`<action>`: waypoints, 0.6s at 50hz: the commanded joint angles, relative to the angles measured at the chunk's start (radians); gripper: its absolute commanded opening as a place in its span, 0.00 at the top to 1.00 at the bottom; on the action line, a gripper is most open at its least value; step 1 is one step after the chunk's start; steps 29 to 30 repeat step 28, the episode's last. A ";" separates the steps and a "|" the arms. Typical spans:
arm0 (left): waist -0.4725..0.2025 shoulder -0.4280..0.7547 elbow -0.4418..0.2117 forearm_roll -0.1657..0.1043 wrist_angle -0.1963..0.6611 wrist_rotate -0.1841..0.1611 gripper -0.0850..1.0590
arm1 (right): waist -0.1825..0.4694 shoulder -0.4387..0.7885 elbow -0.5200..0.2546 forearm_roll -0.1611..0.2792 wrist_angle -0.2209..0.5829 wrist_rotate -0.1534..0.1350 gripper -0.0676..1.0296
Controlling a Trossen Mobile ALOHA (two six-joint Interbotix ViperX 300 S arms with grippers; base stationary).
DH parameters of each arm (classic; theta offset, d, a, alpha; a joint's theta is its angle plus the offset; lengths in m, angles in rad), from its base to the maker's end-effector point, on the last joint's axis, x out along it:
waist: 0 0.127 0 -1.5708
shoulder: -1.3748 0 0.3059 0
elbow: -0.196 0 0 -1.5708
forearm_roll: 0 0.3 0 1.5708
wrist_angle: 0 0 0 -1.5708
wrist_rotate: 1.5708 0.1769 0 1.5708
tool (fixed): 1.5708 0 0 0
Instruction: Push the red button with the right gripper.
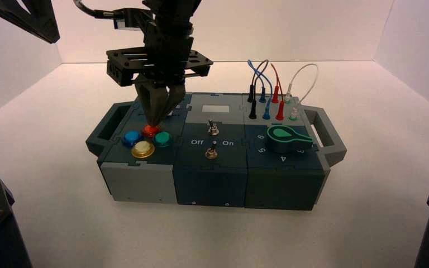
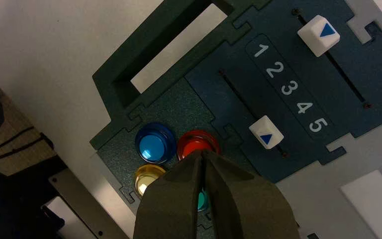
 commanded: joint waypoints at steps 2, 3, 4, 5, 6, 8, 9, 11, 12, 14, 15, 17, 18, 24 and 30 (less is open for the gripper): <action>-0.005 0.003 -0.025 -0.002 -0.005 0.005 0.95 | 0.003 -0.094 -0.017 -0.005 0.008 0.003 0.96; -0.005 0.002 -0.025 -0.002 -0.005 0.005 0.95 | 0.003 -0.104 -0.017 -0.005 0.008 0.005 0.96; -0.003 0.002 -0.025 -0.002 -0.005 0.005 0.95 | 0.002 -0.114 -0.015 -0.005 0.008 0.006 0.96; -0.005 0.002 -0.025 -0.002 -0.005 0.005 0.95 | 0.003 -0.123 -0.012 -0.003 0.009 0.006 0.96; -0.003 0.003 -0.025 -0.002 -0.005 0.005 0.95 | 0.003 -0.130 -0.009 -0.003 0.008 0.008 0.96; -0.005 0.003 -0.025 -0.002 -0.005 0.005 0.95 | 0.003 -0.152 -0.002 -0.003 0.005 0.011 0.96; -0.005 0.003 -0.025 -0.002 -0.005 0.005 0.95 | 0.003 -0.155 0.003 -0.003 0.003 0.012 0.96; -0.005 0.003 -0.025 -0.002 -0.005 0.005 0.95 | 0.002 -0.170 0.009 -0.003 0.000 0.015 0.96; -0.005 0.003 -0.025 -0.002 -0.005 0.005 0.95 | 0.003 -0.175 0.011 -0.002 0.002 0.015 0.96; -0.005 0.003 -0.025 -0.002 -0.005 0.005 0.95 | 0.002 -0.179 0.012 0.000 0.000 0.015 0.96; -0.005 0.003 -0.025 -0.002 -0.003 0.005 0.95 | 0.003 -0.181 0.014 0.000 0.000 0.017 0.96; -0.005 0.003 -0.025 -0.002 -0.005 0.005 0.95 | 0.003 -0.184 0.015 0.000 -0.002 0.015 0.96; -0.005 0.003 -0.025 -0.002 -0.005 0.005 0.95 | 0.003 -0.184 0.017 0.000 -0.002 0.017 0.96; -0.005 0.003 -0.025 -0.002 -0.005 0.005 0.95 | 0.005 -0.179 0.021 0.003 -0.005 0.015 0.96; -0.005 0.003 -0.025 -0.002 -0.005 0.005 0.95 | 0.005 -0.178 0.029 0.005 -0.008 0.012 0.96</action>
